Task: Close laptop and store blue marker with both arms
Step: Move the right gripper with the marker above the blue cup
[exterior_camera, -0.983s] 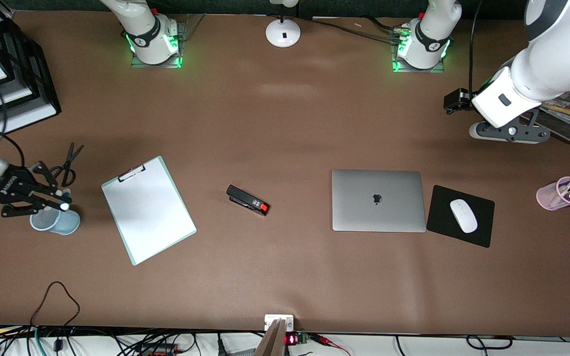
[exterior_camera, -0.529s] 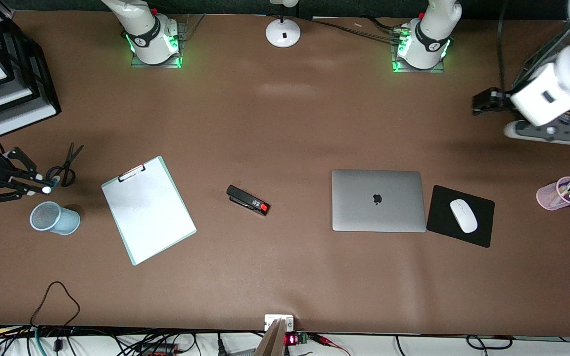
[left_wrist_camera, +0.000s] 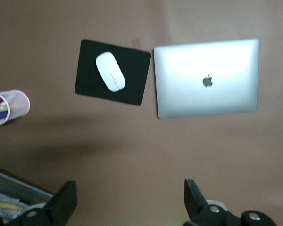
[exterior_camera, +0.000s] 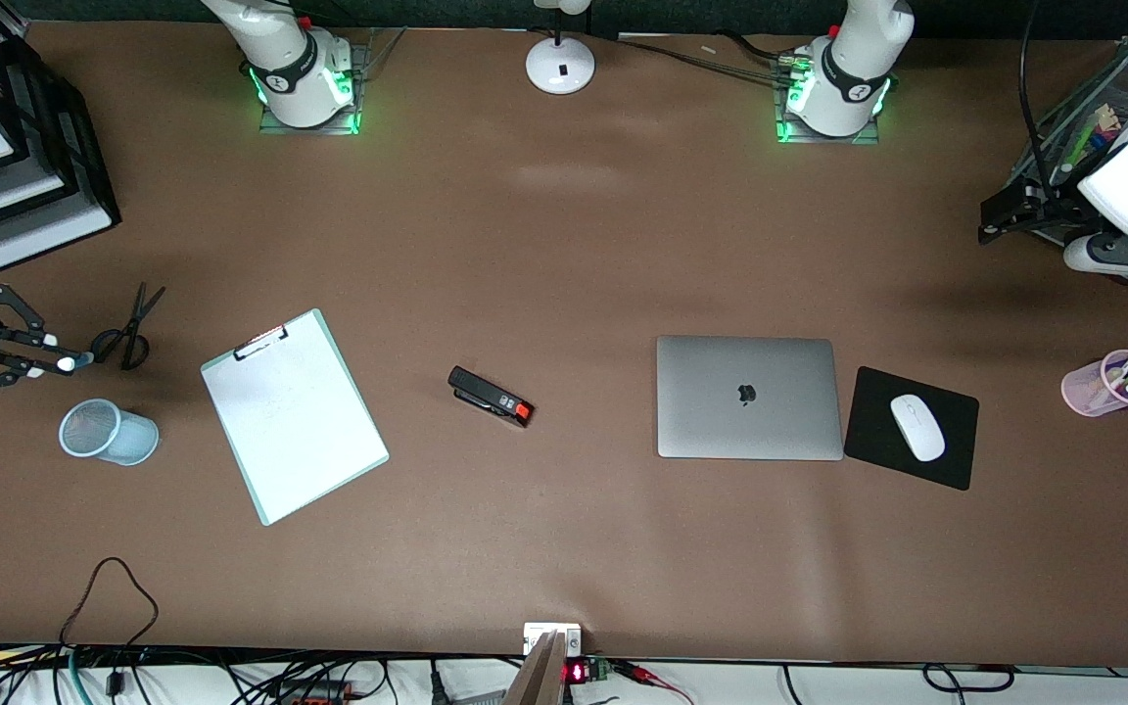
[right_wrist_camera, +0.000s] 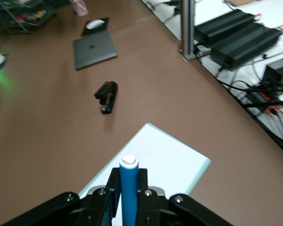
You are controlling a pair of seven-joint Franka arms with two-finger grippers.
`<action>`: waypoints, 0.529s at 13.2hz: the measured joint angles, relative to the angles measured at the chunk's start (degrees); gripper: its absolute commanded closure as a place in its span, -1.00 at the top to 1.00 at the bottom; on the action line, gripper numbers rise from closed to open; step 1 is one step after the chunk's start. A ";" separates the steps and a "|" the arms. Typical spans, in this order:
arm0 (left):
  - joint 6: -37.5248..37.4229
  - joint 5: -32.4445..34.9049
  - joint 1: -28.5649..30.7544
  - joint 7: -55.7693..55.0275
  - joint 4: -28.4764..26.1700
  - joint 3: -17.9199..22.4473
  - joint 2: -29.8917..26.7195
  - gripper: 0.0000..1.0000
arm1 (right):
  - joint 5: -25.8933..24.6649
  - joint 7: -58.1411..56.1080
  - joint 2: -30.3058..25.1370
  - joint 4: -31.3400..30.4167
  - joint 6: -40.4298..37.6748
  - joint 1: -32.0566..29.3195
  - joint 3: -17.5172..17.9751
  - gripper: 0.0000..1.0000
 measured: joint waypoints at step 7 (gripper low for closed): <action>2.30 0.00 -0.55 -1.39 -4.50 0.74 -2.85 1.00 | 1.75 -9.15 2.41 0.47 -4.02 -3.38 -0.01 -1.00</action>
